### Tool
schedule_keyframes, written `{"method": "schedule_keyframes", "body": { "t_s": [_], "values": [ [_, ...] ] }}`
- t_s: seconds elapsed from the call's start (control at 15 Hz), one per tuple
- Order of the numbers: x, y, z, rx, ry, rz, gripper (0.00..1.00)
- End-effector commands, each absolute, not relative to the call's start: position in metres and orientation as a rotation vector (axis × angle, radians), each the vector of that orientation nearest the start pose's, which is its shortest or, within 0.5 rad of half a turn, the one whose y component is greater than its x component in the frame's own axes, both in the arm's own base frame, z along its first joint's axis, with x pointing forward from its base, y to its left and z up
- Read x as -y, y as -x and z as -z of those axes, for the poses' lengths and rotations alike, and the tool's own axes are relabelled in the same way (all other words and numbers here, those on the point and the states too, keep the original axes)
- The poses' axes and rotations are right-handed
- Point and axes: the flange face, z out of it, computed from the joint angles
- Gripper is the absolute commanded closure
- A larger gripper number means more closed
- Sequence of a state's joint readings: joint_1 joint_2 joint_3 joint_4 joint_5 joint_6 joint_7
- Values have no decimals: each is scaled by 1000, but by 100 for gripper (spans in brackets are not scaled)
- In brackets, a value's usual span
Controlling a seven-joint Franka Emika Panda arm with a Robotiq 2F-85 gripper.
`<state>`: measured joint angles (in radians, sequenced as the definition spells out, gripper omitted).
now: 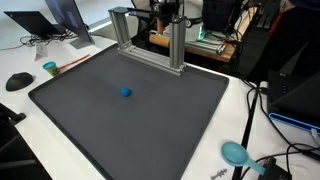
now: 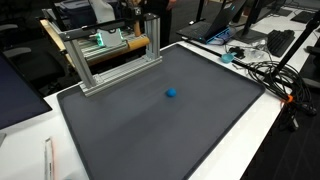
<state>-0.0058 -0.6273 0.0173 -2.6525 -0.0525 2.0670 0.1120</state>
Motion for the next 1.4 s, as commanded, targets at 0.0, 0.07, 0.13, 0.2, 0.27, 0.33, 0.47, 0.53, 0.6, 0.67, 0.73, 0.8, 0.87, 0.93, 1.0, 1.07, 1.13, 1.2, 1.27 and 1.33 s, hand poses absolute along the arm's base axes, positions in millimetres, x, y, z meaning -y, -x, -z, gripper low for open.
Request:
{"method": "schedule_keyframes", "body": {
  "t_s": [0.0,0.07,0.13,0.2,0.27,0.33,0.47,0.53,0.6,0.67,0.73,0.8,0.87,0.93,1.0,1.07,1.13,1.2,1.27,1.33],
  "values": [
    [-4,-352,-435,-116,3191,57,47],
    [-4,-352,-435,-116,3191,52,56],
    [-4,-352,-433,-114,3191,48,62],
    [-5,-353,-432,-108,3189,45,63],
    [-6,-354,-432,-106,3188,46,58],
    [-6,-355,-430,-103,3188,40,54],
    [-7,-356,-428,-95,3185,32,52],
    [-7,-356,-427,-94,3185,31,52],
    [-6,-356,-426,-93,3184,28,52],
    [-6,-357,-424,-97,3183,21,52],
    [-6,-357,-423,-95,3181,18,52],
    [-6,-357,-421,-92,3179,13,48],
    [-6,-358,-420,-91,3180,10,46],
    [-6,-358,-418,-93,3180,8,42],
    [-6,-359,-416,-93,3181,5,40],
    [-6,-359,-411,-94,3187,-7,34],
    [-6,-360,-407,-93,3189,-15,37],
    [-6,-362,-403,-93,3193,-22,40],
    [-6,-363,-401,-91,3194,-30,48],
    [-6,-363,-400,-90,3197,-33,65]
  ]
}}
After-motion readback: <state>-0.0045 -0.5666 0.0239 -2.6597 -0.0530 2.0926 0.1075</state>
